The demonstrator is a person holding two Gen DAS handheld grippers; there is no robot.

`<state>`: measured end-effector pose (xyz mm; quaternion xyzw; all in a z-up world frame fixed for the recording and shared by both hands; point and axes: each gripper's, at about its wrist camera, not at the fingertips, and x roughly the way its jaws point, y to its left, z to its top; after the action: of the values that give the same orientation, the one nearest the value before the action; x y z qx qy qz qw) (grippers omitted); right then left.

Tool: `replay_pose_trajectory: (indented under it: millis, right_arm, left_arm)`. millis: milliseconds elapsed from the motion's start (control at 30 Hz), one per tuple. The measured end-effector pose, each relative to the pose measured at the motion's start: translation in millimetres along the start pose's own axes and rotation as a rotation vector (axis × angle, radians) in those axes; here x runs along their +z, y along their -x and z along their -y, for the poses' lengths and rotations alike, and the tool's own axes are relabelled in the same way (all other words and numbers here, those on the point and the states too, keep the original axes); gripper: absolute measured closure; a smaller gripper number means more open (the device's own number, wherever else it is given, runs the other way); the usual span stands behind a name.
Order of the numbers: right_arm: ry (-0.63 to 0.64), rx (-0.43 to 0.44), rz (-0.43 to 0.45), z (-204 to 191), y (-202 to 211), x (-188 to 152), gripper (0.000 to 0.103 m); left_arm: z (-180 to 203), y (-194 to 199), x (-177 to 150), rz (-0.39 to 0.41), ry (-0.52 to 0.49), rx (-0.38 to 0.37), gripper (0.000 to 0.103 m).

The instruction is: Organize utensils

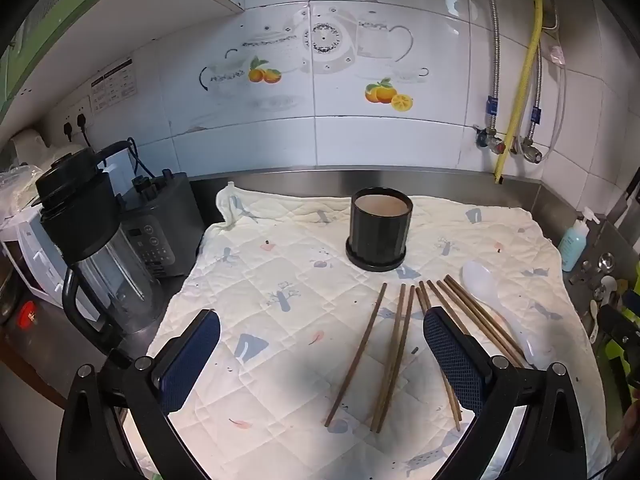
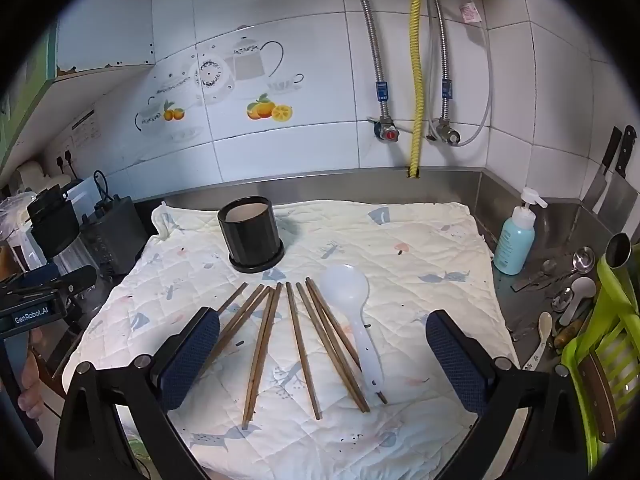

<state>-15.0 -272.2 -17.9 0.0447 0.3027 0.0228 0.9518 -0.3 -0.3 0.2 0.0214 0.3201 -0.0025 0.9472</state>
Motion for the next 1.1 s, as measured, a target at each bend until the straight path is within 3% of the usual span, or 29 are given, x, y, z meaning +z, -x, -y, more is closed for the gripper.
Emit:
replay_pose_trajectory:
  millis: [367, 1100]
  right_arm:
    - [-0.009, 0.005, 0.011, -7, 1, 5, 0.0]
    - [-0.012, 0.031, 0.026, -8, 1, 5, 0.0]
  left_arm:
    - [-6, -1, -3, -0.013, -0.013, -0.035, 0.0]
    - [-4, -3, 4, -0.017, 0.019, -0.023, 0.0]
